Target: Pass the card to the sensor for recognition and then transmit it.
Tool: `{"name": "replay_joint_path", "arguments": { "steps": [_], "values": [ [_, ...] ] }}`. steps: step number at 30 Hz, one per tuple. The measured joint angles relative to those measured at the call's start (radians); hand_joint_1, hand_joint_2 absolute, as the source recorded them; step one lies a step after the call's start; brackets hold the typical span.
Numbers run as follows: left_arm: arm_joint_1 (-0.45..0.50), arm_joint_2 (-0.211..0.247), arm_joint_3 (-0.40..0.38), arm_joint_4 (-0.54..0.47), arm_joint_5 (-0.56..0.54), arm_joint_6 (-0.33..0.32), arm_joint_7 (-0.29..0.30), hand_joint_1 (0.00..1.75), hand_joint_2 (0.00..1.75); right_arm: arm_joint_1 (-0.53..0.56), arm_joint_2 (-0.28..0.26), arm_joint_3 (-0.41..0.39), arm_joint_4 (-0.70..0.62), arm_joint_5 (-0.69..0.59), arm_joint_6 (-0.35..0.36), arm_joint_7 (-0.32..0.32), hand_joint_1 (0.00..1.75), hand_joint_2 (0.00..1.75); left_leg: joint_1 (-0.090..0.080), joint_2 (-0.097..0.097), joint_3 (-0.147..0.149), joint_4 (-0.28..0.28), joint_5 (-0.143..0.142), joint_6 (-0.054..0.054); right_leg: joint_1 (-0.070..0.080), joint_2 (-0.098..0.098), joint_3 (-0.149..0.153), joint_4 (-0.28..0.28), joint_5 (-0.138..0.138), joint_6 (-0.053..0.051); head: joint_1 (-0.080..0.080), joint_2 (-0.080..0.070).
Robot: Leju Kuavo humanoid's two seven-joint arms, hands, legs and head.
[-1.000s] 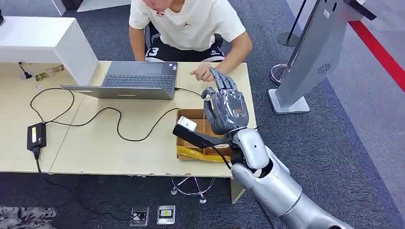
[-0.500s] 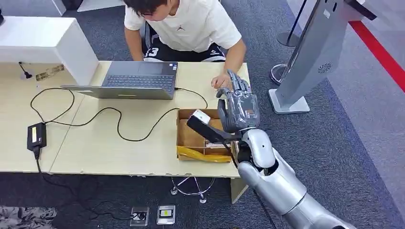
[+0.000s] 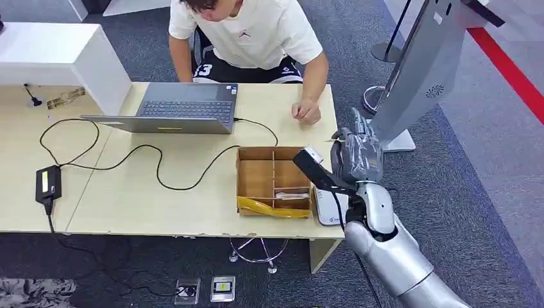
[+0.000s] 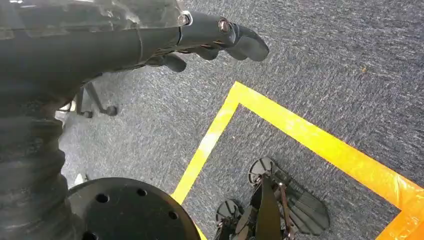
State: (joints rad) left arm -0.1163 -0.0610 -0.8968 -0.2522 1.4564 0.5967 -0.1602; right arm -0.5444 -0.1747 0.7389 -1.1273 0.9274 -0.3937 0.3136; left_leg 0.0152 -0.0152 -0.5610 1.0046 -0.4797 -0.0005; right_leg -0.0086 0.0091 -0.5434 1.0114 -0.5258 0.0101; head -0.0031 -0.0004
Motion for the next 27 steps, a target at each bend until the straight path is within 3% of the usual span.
{"name": "replay_joint_path", "arguments": {
  "steps": [27],
  "values": [
    [-0.001, -0.012, 0.001, 0.005, 0.008, 0.016, 0.035, 0.00, 1.75, 0.050, 0.046, -0.015, 0.131, -0.076, -0.056, -0.110, 1.75, 1.75, 0.000, 0.000, 0.000, 0.000, 0.000, 0.000, 0.000, 0.000, 0.000, 0.000, 0.000, 0.000, 0.000, 0.000]
  ]
}}
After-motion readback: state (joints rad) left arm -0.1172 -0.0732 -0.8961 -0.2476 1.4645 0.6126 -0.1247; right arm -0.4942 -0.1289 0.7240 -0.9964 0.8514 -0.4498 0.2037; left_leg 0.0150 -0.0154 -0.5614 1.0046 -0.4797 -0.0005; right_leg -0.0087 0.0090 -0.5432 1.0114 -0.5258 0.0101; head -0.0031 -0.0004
